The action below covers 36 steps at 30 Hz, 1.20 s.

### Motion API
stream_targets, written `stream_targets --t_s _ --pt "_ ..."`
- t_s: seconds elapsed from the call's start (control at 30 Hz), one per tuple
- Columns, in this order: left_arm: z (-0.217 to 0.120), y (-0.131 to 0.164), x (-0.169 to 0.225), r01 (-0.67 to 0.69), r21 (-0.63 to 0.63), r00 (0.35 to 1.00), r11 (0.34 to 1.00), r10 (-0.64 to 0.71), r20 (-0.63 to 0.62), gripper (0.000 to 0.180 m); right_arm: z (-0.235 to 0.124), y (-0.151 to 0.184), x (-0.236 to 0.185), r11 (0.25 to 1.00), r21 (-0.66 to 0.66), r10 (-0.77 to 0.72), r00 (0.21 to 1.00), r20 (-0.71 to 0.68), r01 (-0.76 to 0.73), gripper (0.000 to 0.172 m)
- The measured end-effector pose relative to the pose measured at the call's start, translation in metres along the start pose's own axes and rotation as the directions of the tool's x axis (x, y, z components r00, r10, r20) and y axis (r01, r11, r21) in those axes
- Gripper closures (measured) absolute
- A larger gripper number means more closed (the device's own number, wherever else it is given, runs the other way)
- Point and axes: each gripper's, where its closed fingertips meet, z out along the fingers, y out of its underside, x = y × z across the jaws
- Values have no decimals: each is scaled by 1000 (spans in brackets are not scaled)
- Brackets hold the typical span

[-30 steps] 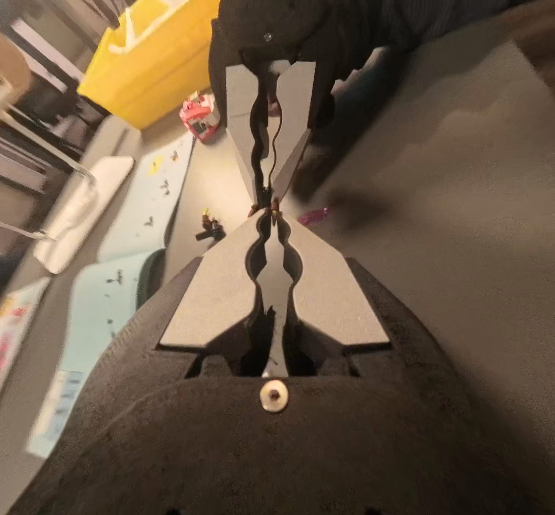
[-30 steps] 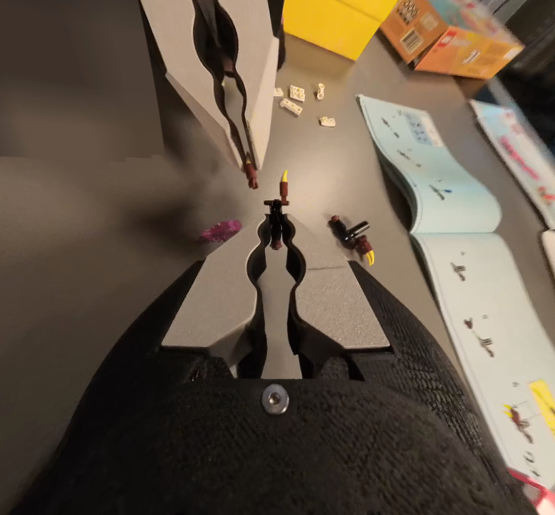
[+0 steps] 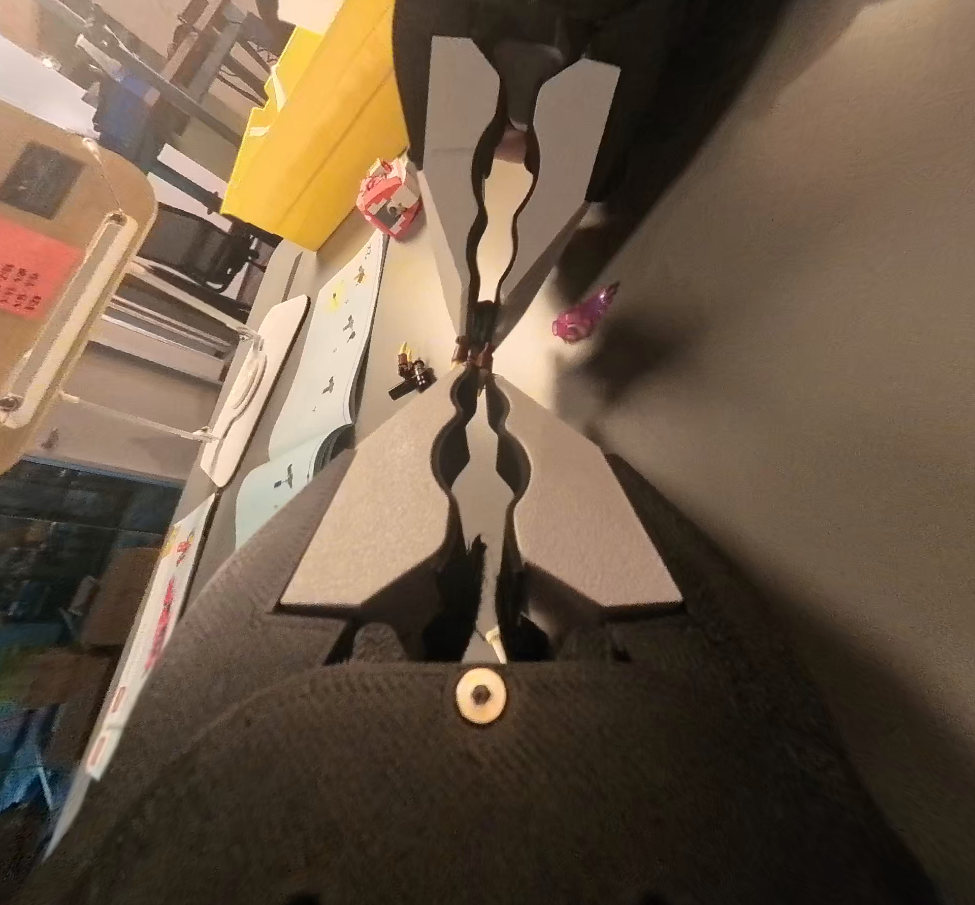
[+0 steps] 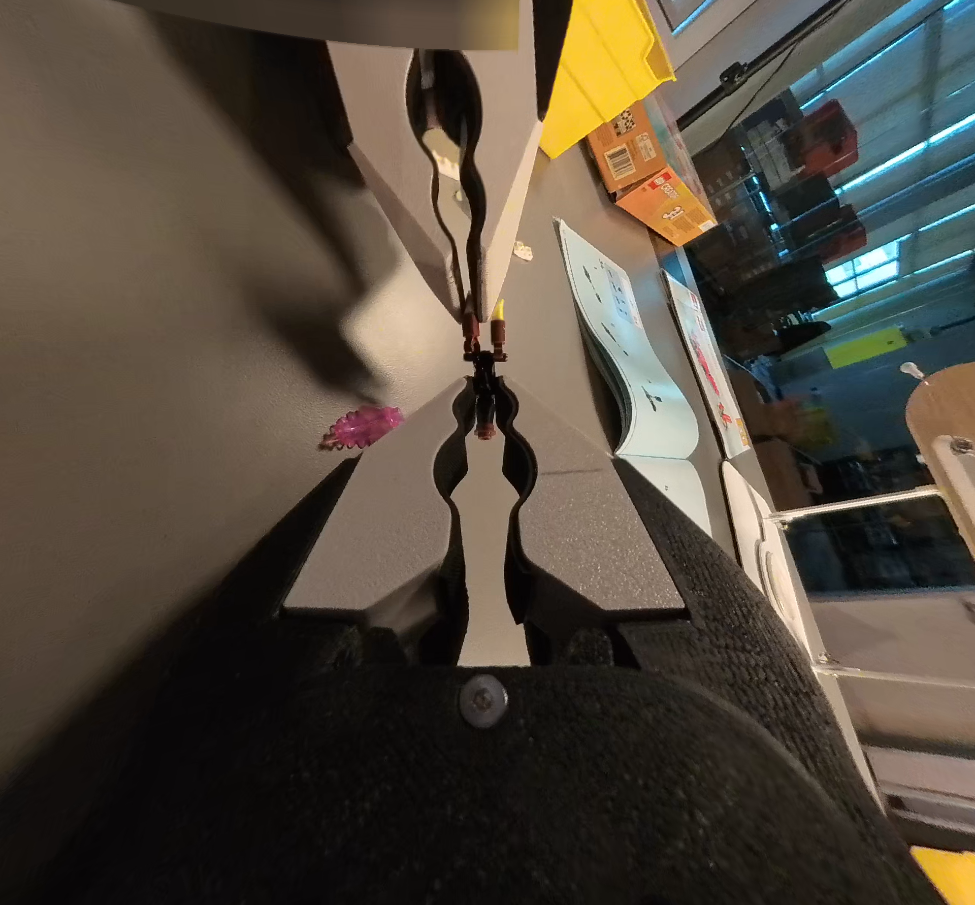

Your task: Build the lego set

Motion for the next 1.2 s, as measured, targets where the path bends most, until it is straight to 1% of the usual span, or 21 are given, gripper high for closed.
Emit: stream_targets --t_s 0.23,0.37,0.47,0.6,0.73,0.9,1.2 --pt "-1 -1 -2 68 16 997 998 -67 -23 179 0 -2 2 1000 6 3 1000 -19 -2 167" --pt "-1 -1 -2 113 6 993 994 -113 -39 179 -1 -2 3 999 -6 -35 998 -43 34 167" --pt "0 -1 -3 156 0 986 988 -156 -54 179 -1 -4 5 1000 -2 -30 998 -52 30 167" --pt "0 -1 -3 170 -2 984 985 -170 -57 179 0 -3 5 1000 -13 -20 998 -54 20 167" --pt "-1 -2 -3 155 1 987 988 -154 -48 179 0 -4 4 1000 -14 -6 999 -47 5 167" --pt "2 2 -3 120 -32 992 992 -121 -24 179 3 -1 3 998 -54 -13 998 -54 10 168" --pt "9 14 -4 40 -156 999 987 -34 41 179 12 12 4 971 -228 -101 988 -113 73 168"
